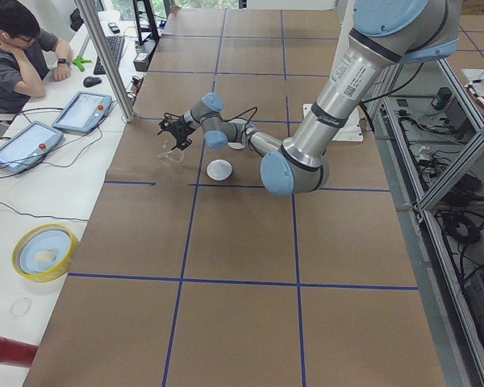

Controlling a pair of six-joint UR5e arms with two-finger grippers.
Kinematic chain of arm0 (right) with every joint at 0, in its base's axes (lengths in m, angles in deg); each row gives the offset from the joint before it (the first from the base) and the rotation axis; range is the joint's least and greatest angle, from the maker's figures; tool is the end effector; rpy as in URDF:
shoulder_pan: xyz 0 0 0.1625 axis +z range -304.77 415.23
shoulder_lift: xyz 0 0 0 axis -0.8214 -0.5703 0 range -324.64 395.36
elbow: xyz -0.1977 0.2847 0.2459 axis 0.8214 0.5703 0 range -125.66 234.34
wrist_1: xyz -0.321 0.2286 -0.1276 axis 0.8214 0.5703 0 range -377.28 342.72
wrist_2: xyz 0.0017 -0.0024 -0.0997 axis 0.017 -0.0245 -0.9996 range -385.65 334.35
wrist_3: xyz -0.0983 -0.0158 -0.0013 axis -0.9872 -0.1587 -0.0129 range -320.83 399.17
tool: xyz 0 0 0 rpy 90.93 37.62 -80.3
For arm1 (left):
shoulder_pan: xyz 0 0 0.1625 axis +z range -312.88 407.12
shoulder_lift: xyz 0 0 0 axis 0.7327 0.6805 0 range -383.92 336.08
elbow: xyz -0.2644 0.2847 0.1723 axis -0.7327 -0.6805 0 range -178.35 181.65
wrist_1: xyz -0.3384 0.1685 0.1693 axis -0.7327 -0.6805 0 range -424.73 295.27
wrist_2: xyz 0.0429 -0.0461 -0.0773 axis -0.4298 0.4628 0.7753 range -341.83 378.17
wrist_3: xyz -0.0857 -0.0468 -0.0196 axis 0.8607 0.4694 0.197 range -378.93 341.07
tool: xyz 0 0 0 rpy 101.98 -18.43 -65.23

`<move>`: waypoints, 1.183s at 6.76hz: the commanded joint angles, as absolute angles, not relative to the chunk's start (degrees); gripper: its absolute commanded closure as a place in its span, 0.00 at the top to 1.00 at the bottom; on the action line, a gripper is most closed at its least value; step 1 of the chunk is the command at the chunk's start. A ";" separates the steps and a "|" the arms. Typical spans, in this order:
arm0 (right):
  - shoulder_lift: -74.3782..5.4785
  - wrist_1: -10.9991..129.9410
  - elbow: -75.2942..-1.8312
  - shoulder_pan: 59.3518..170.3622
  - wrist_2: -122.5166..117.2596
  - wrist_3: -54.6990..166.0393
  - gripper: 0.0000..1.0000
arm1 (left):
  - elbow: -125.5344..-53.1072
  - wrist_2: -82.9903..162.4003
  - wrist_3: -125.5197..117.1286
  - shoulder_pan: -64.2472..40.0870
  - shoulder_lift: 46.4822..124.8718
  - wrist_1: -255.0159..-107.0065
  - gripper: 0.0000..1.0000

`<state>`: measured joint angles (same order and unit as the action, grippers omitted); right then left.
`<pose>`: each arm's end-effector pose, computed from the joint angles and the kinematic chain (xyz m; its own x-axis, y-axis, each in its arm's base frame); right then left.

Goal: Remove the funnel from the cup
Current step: 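Lower the funnel onto the table and open the left gripper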

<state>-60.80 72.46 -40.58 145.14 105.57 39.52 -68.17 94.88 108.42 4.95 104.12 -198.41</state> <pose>0.0670 -0.4451 0.6701 0.7522 0.0162 0.6588 -0.0031 0.9998 -0.0211 0.4644 -0.6311 0.3355 -0.2064 -0.6096 -0.7653 0.8527 0.2715 -0.4462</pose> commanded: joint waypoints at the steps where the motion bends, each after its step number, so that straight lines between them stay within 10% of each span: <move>1: -60.79 72.46 -40.58 145.14 105.57 39.52 1.00 | -71.01 95.42 105.55 4.93 103.44 -197.89 1.00; 5: -60.79 72.46 -40.58 145.14 105.57 39.52 1.00 | -94.69 109.72 94.34 5.10 94.31 -176.62 1.00; 8: -60.79 72.46 -40.49 145.14 105.57 39.52 1.00 | -98.99 121.67 69.76 5.02 94.21 -164.50 1.00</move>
<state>-60.79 72.46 -40.54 145.14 105.57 39.52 -98.32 117.59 79.31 5.00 94.28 -167.48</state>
